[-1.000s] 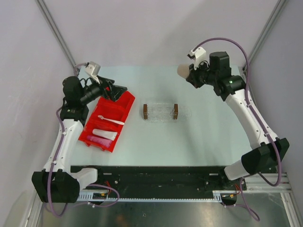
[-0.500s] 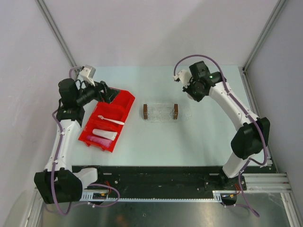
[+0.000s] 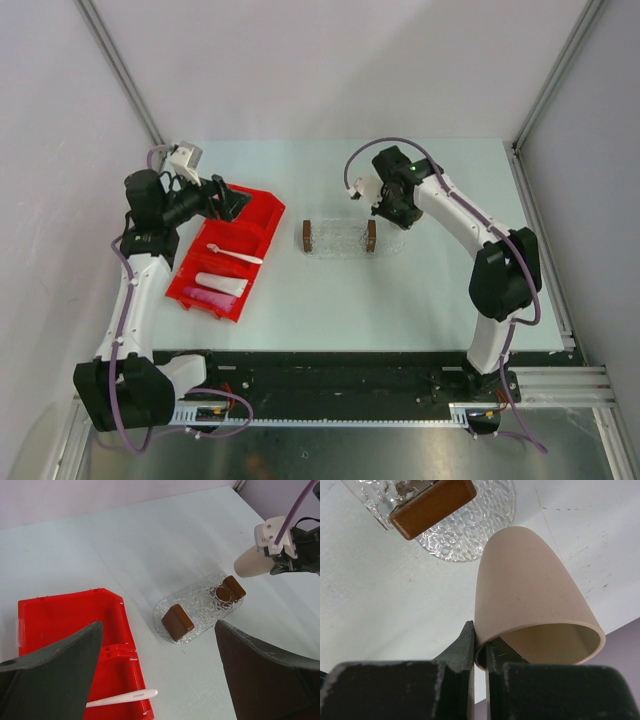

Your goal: Prepare toiletry sets of a toothbrush and toothpaste on the tray

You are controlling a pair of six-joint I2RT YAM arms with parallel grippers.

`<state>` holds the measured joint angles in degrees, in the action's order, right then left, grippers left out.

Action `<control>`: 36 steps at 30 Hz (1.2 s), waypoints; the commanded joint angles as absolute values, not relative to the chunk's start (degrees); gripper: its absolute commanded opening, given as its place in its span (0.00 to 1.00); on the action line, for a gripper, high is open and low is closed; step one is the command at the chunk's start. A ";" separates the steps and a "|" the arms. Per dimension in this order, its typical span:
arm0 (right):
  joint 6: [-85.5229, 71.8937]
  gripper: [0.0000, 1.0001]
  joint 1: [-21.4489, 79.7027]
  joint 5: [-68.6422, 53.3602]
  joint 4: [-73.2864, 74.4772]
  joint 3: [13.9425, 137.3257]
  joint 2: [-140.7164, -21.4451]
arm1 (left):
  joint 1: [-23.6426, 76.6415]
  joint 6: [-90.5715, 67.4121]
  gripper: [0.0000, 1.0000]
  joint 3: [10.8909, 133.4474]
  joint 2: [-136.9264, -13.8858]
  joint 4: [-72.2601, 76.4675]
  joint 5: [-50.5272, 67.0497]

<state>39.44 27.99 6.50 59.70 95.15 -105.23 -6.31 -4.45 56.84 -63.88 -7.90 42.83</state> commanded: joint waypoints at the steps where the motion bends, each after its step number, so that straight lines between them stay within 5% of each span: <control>1: 41.66 0.00 29.00 7.74 61.26 95.63 -106.34 | -7.03 -1.76 0.97 56.43 -63.28 -7.38 43.50; 36: 46.49 0.00 31.03 3.60 67.15 102.04 -114.34 | -7.12 -1.32 0.96 54.76 -62.75 -7.29 45.17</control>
